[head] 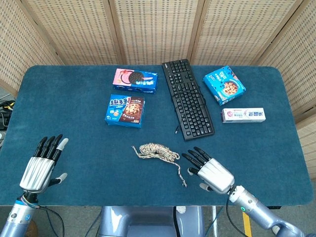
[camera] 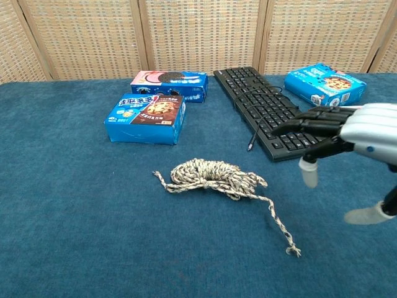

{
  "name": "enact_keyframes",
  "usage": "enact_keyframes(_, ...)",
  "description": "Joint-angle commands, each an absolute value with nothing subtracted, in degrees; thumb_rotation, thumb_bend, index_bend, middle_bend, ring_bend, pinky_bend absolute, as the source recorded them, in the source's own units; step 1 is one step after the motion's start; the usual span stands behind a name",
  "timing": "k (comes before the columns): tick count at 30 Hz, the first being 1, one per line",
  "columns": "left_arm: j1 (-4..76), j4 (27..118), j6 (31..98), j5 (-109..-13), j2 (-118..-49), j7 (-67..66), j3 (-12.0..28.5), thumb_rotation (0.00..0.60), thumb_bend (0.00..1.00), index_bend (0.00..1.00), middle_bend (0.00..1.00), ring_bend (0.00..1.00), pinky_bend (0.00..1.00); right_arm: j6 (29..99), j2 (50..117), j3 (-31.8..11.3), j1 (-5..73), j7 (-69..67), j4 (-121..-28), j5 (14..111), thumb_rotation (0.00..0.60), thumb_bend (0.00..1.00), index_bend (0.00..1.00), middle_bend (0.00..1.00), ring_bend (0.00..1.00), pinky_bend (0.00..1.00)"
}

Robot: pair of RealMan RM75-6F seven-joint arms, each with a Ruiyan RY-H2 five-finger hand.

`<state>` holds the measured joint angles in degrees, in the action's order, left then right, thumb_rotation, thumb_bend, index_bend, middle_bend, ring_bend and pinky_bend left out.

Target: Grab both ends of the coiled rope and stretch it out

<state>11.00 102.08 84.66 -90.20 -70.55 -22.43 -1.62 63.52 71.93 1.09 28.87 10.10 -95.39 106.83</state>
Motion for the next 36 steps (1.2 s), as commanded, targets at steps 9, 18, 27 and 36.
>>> enact_keyframes(9, 10.9, 101.7, 83.4, -90.4, -71.7, -24.1, -1.6, 0.600, 0.00, 0.00, 0.00, 0.00, 0.00, 49.8, 80.4, -1.3, 35.9, 23.4, -94.3, 101.7, 0.600, 0.20, 0.50, 0.06, 0.00, 0.00)
enact_keyframes(18, 10.8, 101.7, 82.9, -90.8, -72.0, -24.6, -1.7, 0.600, 0.00, 0.00, 0.00, 0.00, 0.00, 47.7, 83.0, -1.1, 37.1, 30.0, -91.5, 100.0, 0.600, 0.22, 0.50, 0.06, 0.00, 0.00)
enact_keyframes(27, 10.8, 101.7, 82.1, -90.8, -72.1, -24.9, -1.6, 0.600, 0.00, 0.00, 0.00, 0.00, 0.00, 46.9, 84.0, -0.7, 37.3, 34.4, -89.6, 97.2, 0.600, 0.22, 0.51, 0.06, 0.00, 0.00)
enact_keyframes(36, 10.7, 101.6, 81.6, -91.0, -72.0, -24.6, -1.5, 0.600, 0.00, 0.00, 0.00, 0.00, 0.00, 47.7, 84.8, 0.1, 37.5, 34.1, -88.3, 95.9, 0.600, 0.25, 0.51, 0.06, 0.00, 0.00)
